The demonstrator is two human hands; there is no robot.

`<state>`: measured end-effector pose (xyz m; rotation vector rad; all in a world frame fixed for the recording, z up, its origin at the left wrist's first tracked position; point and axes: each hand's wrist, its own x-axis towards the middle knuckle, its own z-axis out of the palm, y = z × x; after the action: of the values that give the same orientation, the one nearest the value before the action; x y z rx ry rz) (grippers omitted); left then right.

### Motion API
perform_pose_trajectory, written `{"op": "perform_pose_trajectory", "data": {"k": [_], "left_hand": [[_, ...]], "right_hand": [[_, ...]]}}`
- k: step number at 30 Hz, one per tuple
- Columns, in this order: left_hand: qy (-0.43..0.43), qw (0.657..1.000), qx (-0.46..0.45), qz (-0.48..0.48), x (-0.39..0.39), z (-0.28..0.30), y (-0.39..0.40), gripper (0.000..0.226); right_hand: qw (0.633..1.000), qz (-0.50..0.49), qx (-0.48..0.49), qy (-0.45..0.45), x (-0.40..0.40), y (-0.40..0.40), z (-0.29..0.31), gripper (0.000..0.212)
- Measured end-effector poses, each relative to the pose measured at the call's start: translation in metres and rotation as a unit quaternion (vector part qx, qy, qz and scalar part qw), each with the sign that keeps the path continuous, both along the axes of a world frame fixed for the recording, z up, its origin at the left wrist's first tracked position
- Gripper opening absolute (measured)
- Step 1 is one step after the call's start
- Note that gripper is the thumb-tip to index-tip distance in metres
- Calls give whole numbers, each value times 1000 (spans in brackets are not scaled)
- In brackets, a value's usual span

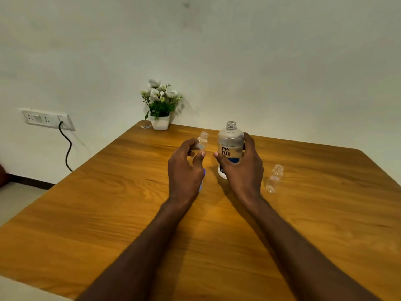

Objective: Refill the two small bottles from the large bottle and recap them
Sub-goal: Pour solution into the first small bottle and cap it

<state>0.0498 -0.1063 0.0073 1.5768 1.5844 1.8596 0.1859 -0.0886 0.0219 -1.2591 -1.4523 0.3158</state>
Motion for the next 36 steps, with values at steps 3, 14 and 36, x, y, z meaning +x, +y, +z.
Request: {"op": "perform_pose_trajectory", "data": {"k": [3,14,36], "left_hand": [[-33,999,1,6,-3,1,0,33],[-14,998,11,56,-12,0,5,35],[28,996,-34,82,-14,-4,7,38]], "right_hand": [[1000,-11,25,-12,-4,10,9,80],[986,-41,79,-144,-14,21,-13,83],[969,-83,81,-217,-2,25,-21,90]]}}
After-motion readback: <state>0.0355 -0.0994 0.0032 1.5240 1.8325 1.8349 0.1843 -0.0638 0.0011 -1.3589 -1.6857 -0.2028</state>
